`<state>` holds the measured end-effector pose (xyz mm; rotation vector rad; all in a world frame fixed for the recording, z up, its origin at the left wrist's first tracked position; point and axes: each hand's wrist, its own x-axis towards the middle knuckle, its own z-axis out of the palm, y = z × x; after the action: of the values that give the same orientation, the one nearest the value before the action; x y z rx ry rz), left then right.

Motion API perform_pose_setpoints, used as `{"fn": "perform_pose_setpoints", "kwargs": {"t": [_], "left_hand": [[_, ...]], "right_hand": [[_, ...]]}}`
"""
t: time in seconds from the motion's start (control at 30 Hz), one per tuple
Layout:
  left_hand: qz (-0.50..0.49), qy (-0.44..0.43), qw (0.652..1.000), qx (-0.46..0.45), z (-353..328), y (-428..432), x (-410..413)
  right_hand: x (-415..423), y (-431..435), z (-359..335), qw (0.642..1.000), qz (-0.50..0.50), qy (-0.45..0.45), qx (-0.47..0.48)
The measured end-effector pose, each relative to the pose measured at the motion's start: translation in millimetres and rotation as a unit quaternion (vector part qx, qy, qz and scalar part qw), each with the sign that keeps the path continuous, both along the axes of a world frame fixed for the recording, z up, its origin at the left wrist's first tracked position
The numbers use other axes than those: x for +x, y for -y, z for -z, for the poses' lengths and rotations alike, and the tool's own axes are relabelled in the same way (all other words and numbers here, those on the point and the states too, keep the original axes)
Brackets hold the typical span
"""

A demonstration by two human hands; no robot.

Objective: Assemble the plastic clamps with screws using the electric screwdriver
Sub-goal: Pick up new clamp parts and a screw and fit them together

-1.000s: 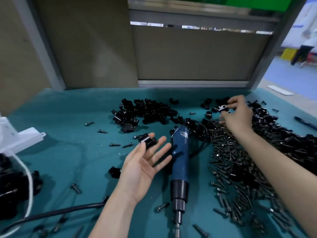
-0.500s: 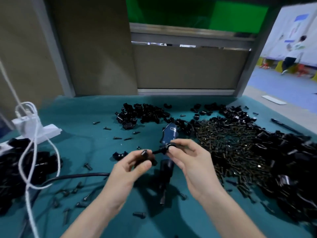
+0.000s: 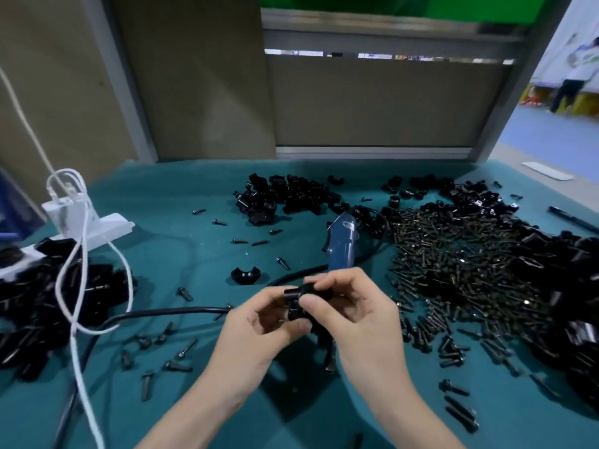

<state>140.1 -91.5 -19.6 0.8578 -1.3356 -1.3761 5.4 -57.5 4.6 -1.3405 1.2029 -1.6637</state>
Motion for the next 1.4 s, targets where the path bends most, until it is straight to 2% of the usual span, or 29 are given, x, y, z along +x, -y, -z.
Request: {"fn": "perform_pose_setpoints", "kwargs": {"t": [0.1, 0.33, 0.5, 0.7, 0.9, 1.4], "left_hand": [[0.004, 0.013, 1.0, 0.001, 1, 0, 2], [0.012, 0.074, 0.997, -0.02, -1, 4, 11], [0.017, 0.044, 0.999, 0.01, 0, 7, 12], [-0.003, 0.028, 0.999, 0.019, 0, 10, 13], [0.01, 0.074, 0.997, 0.018, -3, 11, 17], [0.023, 0.07, 0.996, 0.042, 1, 13, 21]], "right_hand": [[-3, 2, 5, 0.99, 0.031, -0.135, -0.004], [-13, 8, 11, 0.989, -0.035, -0.142, 0.005], [-16, 11, 12, 0.982, -0.026, -0.188, 0.01], [-19, 12, 13, 0.98, -0.057, -0.188, 0.026], [-22, 13, 15, 0.981, -0.065, -0.158, 0.089], [-25, 13, 9, 0.978, -0.074, -0.15, 0.123]]}}
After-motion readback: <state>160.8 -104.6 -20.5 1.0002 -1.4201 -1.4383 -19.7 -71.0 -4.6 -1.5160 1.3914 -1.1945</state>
